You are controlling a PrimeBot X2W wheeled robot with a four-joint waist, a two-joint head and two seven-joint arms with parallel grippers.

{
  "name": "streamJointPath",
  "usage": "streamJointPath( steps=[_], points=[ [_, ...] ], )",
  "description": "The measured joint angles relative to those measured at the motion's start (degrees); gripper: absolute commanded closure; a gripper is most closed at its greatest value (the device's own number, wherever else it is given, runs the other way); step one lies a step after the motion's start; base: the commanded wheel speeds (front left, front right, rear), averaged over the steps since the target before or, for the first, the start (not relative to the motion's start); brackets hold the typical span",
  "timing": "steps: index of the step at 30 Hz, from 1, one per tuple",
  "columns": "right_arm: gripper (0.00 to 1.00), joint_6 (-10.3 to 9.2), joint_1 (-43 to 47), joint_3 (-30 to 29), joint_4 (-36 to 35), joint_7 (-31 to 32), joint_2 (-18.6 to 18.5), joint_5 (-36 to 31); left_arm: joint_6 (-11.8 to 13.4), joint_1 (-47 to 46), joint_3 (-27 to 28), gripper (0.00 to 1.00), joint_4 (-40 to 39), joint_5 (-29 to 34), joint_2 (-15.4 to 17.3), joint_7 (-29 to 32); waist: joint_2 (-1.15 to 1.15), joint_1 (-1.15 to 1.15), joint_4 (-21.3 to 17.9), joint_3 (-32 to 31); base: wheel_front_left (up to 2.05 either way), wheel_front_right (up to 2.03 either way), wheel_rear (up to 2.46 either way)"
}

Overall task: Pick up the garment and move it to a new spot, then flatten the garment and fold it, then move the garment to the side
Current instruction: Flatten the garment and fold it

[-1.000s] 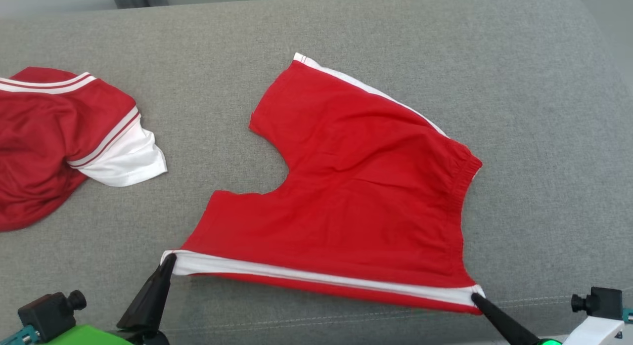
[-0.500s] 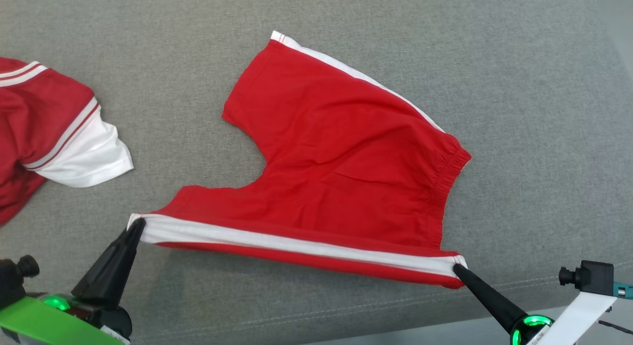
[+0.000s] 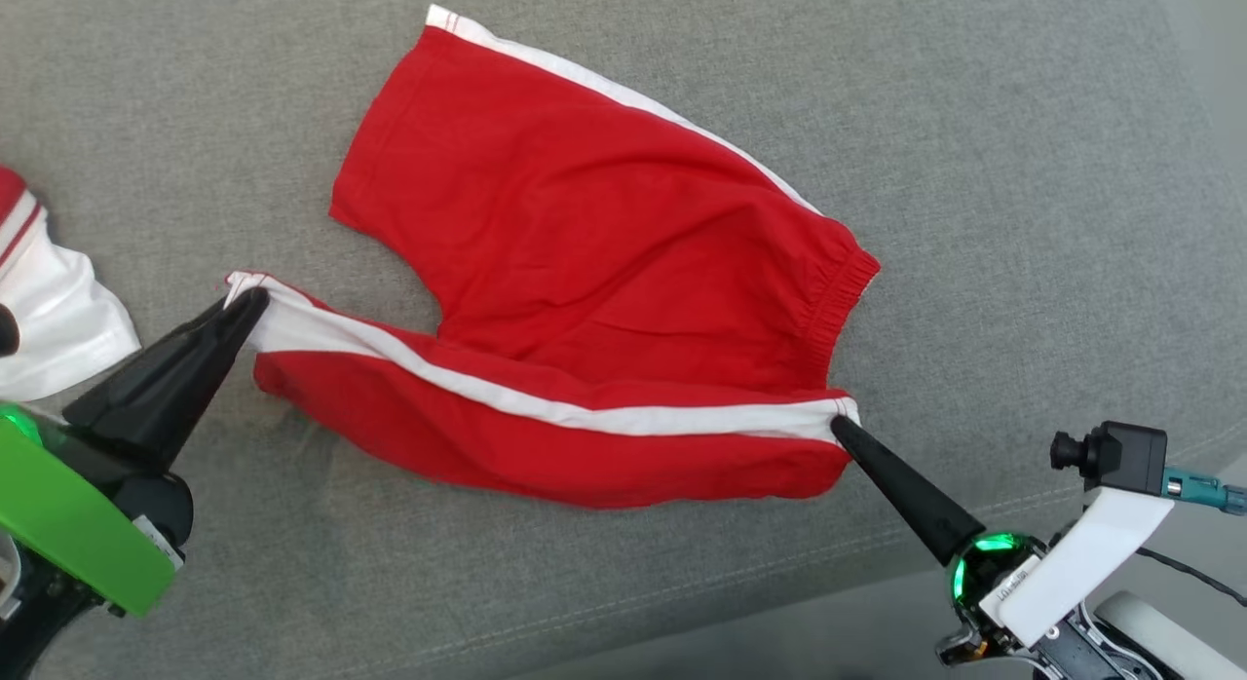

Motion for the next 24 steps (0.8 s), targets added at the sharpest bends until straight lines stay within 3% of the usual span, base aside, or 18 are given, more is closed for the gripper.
streamJointPath(
  steps=[13, 24],
  points=[
    [1.00, 0.00, -9.54, -1.91, 6.11, -0.51, 6.10, 0.03, 1.19, -17.38, 2.27, 1.00, 0.10, -2.77, 1.60, 10.67, 0.00, 0.00, -5.16, 7.50, 0.00, 0.00, 0.00],
    [1.00, 0.00, -14.10, -2.15, 7.66, -0.43, 9.25, 0.10, 1.69, -25.77, -1.79, 1.00, 6.56, -2.98, -1.68, 16.02, 0.00, 0.00, -8.56, 9.29, 0.00, 0.00, 0.00]
  ],
)
